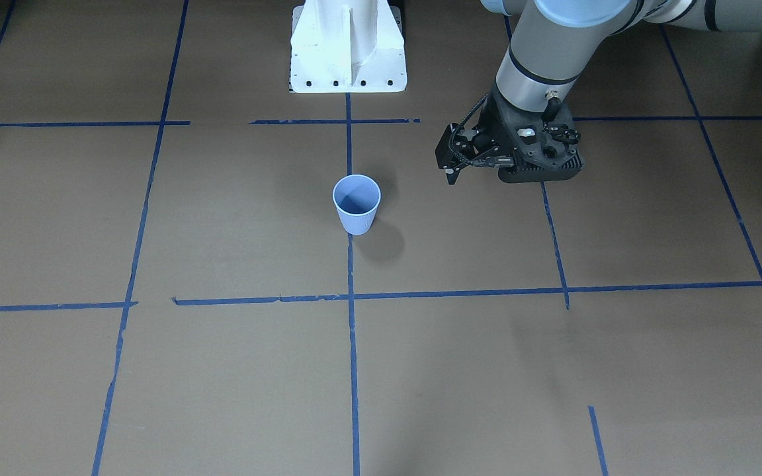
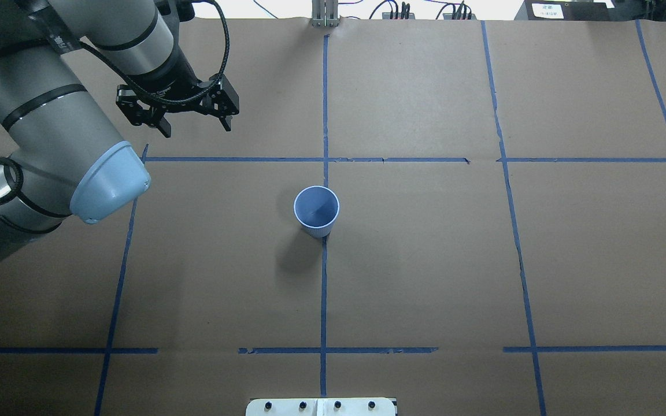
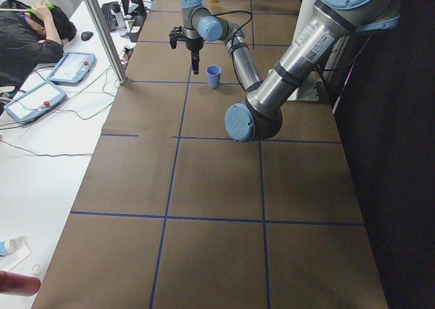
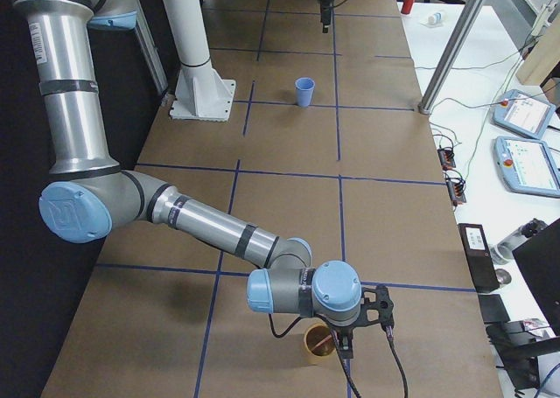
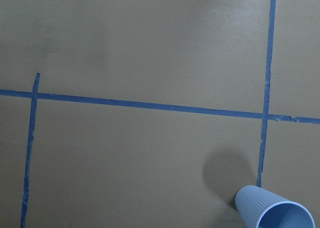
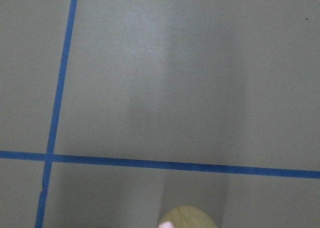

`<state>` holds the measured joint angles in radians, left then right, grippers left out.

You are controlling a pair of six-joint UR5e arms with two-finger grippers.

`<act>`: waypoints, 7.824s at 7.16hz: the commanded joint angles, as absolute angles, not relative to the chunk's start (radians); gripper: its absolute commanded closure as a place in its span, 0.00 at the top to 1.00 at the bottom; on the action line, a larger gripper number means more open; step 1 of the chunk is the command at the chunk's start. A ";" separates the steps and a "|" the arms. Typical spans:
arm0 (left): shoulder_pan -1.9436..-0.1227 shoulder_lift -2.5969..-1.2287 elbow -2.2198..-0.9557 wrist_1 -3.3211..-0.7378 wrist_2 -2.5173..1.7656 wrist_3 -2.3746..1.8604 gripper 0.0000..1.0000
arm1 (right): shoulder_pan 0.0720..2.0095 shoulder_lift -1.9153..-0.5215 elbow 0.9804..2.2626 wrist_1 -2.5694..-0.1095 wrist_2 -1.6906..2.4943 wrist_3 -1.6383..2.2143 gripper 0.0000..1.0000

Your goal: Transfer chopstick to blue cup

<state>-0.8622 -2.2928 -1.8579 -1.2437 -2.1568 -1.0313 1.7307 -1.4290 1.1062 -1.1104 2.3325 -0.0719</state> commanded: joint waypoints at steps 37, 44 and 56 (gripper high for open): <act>-1.229 -2.054 -1.723 -1.250 -2.155 -0.235 1.00 | 0.519 -0.626 1.821 -1.842 1.508 1.238 0.00; -1.227 -2.056 -1.723 -1.250 -2.157 -0.239 1.00 | 0.466 -0.644 1.798 -1.841 1.488 1.243 1.00; -1.560 -1.781 -1.524 -1.368 -2.330 0.337 1.00 | 1.377 -1.481 1.883 -1.565 2.307 0.214 1.00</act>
